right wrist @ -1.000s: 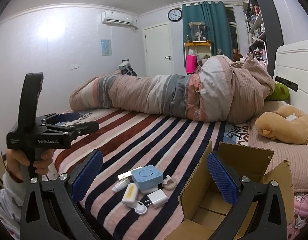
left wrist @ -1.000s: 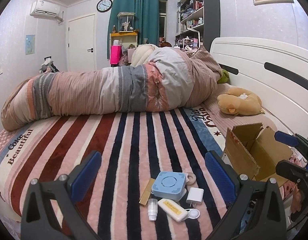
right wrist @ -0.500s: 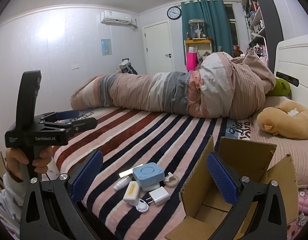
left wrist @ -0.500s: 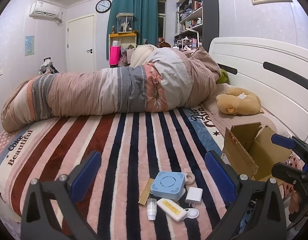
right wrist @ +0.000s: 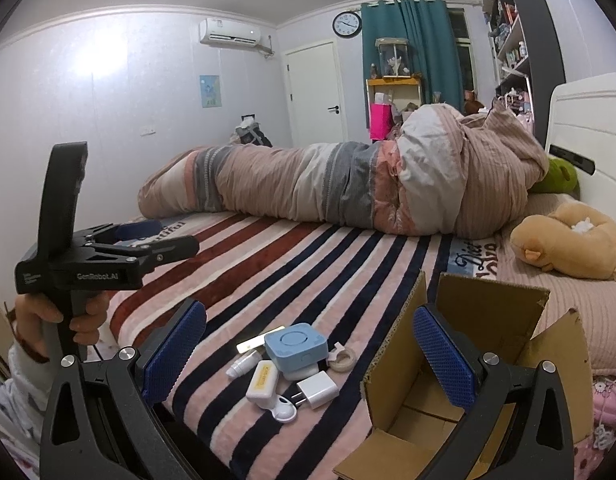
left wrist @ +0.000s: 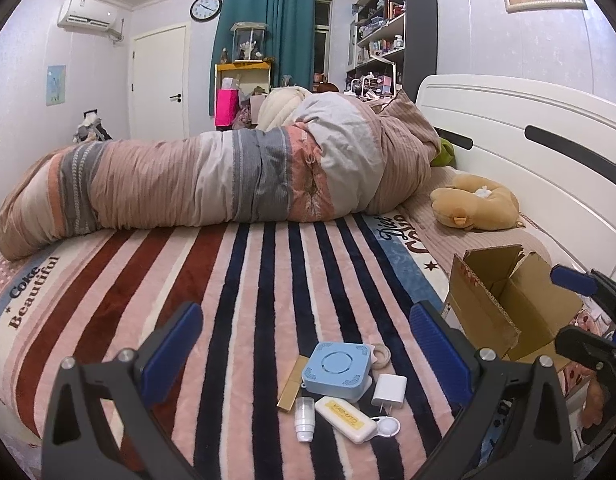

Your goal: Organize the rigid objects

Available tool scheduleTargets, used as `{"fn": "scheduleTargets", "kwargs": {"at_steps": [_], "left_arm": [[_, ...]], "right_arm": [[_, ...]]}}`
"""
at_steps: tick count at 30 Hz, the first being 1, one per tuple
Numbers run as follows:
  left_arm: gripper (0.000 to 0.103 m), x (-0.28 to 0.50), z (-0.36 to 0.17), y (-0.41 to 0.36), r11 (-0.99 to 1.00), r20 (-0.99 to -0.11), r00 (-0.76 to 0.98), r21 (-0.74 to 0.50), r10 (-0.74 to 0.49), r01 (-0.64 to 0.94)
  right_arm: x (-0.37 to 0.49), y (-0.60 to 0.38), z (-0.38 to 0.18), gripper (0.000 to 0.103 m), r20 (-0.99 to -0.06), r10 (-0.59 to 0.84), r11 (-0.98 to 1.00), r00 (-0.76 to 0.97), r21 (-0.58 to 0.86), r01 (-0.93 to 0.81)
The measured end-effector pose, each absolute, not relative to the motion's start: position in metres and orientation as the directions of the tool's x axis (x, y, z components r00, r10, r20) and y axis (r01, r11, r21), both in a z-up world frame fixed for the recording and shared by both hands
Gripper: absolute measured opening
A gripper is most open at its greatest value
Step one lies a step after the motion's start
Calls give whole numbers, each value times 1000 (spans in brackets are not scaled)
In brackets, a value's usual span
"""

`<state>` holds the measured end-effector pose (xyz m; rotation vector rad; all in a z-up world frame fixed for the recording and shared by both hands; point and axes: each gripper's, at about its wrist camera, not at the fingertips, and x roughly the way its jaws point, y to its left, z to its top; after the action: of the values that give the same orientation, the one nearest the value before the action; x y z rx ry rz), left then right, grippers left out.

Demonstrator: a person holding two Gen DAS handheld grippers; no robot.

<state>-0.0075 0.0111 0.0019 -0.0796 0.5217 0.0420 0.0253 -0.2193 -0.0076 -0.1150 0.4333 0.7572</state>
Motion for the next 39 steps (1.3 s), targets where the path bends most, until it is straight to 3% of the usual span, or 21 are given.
{"fn": "scheduleTargets", "kwargs": {"at_steps": [5,9,11,15,19,24,25,28,33,39], "left_arm": [[103,-2,-9,38,995,-515,857,-77,18,-68],[103,5,-29,65,992,-545,833,-23,93,-126],[103,10,-42,78,991,-576,811,-11,103,-134],[102,19,-76,103,983,-629,763,14,150,-182],[102,29,-104,120,986,-669,734,-12,117,-168],[102,41,-127,127,991,-698,714,-43,62,-128],[102,43,-130,128,991,-700,712,-46,56,-123],[102,46,-133,128,993,-698,715,-53,41,-109],[102,46,-133,130,991,-673,735,-15,88,-132],[102,46,-134,139,992,-688,725,-68,29,-104]], "right_arm": [[14,-181,-4,103,-438,643,691,628,-21,-722],[13,-136,-18,66,-500,635,650,588,-65,-757],[20,-113,-38,62,-557,635,634,536,-21,-773],[43,-91,-90,62,-662,578,688,478,80,-721],[75,-92,-143,65,-743,506,776,439,170,-607],[100,-84,-167,66,-763,489,794,422,189,-578],[105,-81,-169,71,-765,489,794,419,191,-576],[119,-67,-168,88,-765,465,808,446,162,-566],[155,-51,-173,97,-772,409,840,486,111,-531],[171,-34,-193,93,-825,266,842,499,-53,-536]]}}
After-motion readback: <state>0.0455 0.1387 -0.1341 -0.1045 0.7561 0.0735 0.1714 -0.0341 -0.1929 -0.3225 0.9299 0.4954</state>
